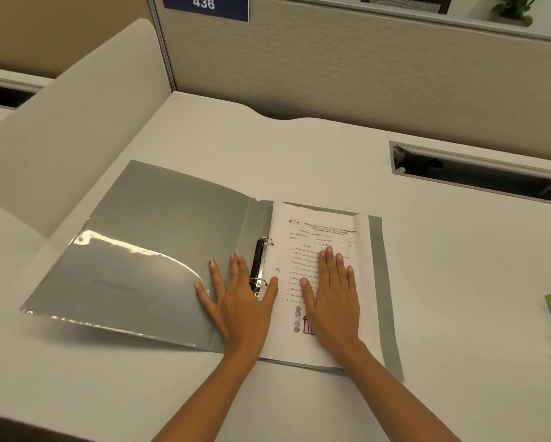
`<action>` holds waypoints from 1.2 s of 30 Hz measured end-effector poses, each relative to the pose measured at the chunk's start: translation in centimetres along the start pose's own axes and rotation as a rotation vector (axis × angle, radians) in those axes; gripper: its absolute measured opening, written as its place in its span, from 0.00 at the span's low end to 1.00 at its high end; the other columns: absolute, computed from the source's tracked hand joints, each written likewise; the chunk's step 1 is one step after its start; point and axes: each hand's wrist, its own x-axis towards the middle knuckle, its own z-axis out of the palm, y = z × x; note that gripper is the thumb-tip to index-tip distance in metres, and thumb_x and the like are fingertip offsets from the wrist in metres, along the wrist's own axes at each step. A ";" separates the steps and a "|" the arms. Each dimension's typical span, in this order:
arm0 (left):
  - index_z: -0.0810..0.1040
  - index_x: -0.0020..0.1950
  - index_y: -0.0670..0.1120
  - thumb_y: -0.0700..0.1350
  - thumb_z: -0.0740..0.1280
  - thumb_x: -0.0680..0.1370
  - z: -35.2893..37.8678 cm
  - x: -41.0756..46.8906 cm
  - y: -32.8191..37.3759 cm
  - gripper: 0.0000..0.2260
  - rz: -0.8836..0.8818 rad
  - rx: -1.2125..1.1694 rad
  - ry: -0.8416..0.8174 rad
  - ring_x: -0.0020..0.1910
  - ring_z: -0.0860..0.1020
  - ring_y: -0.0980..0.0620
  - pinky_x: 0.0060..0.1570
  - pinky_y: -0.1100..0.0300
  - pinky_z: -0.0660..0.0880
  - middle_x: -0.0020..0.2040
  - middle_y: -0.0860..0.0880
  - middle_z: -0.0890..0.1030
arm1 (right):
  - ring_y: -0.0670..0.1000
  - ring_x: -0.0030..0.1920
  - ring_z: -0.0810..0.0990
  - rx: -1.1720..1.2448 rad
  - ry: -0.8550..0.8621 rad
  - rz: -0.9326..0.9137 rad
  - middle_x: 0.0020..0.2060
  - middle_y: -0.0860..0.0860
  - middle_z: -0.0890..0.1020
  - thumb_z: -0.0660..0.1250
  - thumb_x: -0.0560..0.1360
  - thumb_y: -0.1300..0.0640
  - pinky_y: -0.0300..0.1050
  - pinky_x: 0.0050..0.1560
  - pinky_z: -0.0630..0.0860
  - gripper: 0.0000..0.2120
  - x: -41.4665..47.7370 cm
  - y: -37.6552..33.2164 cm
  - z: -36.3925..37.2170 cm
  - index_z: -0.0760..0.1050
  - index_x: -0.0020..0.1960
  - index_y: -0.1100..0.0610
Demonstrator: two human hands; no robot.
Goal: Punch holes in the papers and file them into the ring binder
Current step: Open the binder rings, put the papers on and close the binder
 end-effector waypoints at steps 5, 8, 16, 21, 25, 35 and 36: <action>0.81 0.51 0.52 0.48 0.58 0.80 -1.6 1.4 0.9 0.11 -0.114 -0.204 0.071 0.71 0.64 0.47 0.67 0.45 0.56 0.65 0.53 0.77 | 0.52 0.78 0.48 0.127 0.019 0.023 0.77 0.53 0.55 0.46 0.78 0.45 0.48 0.77 0.42 0.31 1.1 -2.6 -1.0 0.53 0.77 0.59; 0.80 0.53 0.49 0.45 0.62 0.79 -2.1 2.7 1.5 0.08 -0.152 -0.283 0.003 0.63 0.68 0.46 0.61 0.50 0.64 0.60 0.50 0.76 | 0.51 0.78 0.48 0.226 -0.001 -0.056 0.77 0.53 0.56 0.50 0.78 0.51 0.45 0.77 0.41 0.28 2.1 -5.0 -1.3 0.54 0.76 0.59; 0.74 0.58 0.39 0.34 0.66 0.75 -2.5 5.6 2.2 0.12 -0.170 -0.472 -0.233 0.51 0.76 0.44 0.46 0.58 0.71 0.57 0.40 0.75 | 0.50 0.78 0.47 0.164 -0.079 -0.204 0.77 0.50 0.52 0.39 0.78 0.50 0.43 0.75 0.37 0.29 3.4 -6.2 1.0 0.52 0.77 0.56; 0.75 0.55 0.38 0.34 0.64 0.74 -2.4 5.8 2.1 0.10 -0.235 -0.547 -0.260 0.45 0.77 0.47 0.41 0.60 0.70 0.51 0.42 0.80 | 0.50 0.77 0.51 0.044 -0.027 -0.181 0.77 0.49 0.56 0.43 0.80 0.49 0.49 0.74 0.44 0.27 2.9 -5.4 1.7 0.54 0.77 0.54; 0.79 0.53 0.40 0.37 0.66 0.75 -2.6 5.8 2.5 0.08 -0.219 -0.643 -0.217 0.39 0.75 0.53 0.31 0.71 0.67 0.42 0.47 0.80 | 0.50 0.77 0.53 0.051 -0.016 -0.182 0.76 0.50 0.58 0.45 0.80 0.49 0.48 0.74 0.46 0.26 2.7 -5.1 1.6 0.56 0.77 0.55; 0.78 0.59 0.46 0.48 0.68 0.76 -2.4 4.1 3.7 0.13 0.018 -0.661 -0.089 0.43 0.76 0.56 0.38 0.73 0.70 0.50 0.51 0.75 | 0.47 0.76 0.57 0.275 -0.002 -0.154 0.74 0.49 0.63 0.45 0.80 0.51 0.39 0.76 0.45 0.25 2.3 -4.3 1.5 0.62 0.74 0.55; 0.78 0.59 0.46 0.46 0.67 0.77 -2.6 4.1 3.6 0.11 0.035 -0.659 -0.073 0.42 0.75 0.58 0.37 0.74 0.71 0.51 0.50 0.76 | 0.46 0.76 0.57 0.290 -0.007 -0.150 0.74 0.49 0.63 0.44 0.79 0.50 0.39 0.76 0.46 0.26 2.3 -4.3 1.5 0.62 0.74 0.55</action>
